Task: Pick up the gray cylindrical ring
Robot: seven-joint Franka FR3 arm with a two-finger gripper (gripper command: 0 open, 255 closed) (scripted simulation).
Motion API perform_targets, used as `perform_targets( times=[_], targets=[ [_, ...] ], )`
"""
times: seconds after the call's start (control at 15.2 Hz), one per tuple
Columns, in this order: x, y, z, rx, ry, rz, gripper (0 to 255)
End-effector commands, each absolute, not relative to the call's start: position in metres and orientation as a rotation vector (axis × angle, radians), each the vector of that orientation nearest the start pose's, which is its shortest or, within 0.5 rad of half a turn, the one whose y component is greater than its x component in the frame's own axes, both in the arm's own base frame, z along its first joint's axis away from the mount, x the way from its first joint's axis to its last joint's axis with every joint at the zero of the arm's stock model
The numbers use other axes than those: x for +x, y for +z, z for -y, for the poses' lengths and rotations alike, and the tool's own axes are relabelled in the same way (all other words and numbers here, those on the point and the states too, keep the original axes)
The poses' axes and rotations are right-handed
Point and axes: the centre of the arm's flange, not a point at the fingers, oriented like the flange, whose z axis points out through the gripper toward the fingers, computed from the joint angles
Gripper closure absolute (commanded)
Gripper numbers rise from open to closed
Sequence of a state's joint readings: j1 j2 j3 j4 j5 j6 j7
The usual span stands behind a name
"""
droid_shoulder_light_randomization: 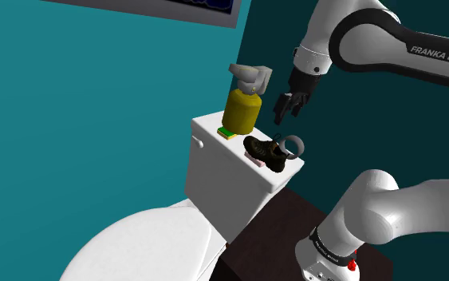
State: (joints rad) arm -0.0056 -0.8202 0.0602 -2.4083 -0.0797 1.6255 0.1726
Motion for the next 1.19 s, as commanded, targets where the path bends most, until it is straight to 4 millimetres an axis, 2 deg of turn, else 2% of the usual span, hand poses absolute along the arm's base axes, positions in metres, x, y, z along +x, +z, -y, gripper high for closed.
perform_targets(
  times=[0.0, 1.12],
  targets=[
    [0.302, 0.581, -0.014, -3.253, -0.08, -0.217, 0],
    [0.285, 0.464, 0.187, -3.163, -0.094, -0.364, 0]
  ],
)
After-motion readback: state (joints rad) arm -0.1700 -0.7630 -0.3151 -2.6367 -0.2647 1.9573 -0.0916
